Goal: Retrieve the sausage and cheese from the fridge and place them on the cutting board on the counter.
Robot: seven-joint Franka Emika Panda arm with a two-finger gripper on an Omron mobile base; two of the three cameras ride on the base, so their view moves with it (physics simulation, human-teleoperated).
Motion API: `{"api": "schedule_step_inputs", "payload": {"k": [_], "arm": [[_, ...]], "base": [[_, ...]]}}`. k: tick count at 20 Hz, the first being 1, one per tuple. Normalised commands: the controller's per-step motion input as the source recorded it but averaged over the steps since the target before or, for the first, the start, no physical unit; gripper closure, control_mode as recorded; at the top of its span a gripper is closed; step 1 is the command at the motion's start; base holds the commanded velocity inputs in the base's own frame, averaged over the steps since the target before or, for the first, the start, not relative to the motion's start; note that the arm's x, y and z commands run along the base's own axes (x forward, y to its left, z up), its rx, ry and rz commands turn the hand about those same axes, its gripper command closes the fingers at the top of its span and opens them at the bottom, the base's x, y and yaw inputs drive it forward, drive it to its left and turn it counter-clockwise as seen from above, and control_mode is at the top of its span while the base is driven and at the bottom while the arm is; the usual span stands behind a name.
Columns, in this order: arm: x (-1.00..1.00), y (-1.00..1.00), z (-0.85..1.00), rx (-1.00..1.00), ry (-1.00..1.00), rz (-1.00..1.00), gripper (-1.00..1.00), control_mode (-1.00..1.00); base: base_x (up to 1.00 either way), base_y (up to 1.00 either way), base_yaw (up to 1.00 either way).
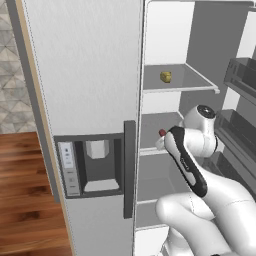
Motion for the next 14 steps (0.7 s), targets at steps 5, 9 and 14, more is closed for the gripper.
{"api": "schedule_step_inputs", "payload": {"k": [5, 9, 14], "arm": [[0.00, 0.00, 0.00, 0.00, 0.00, 0.00, 1.00, -1.00], [0.00, 0.00, 0.00, 0.00, 0.00, 0.00, 1.00, -1.00], [0.00, 0.00, 0.00, 0.00, 0.00, 0.00, 1.00, 1.00]], "base": [[0.00, 0.00, 0.00], [0.00, 0.00, 0.00], [0.00, 0.00, 0.00]]}}
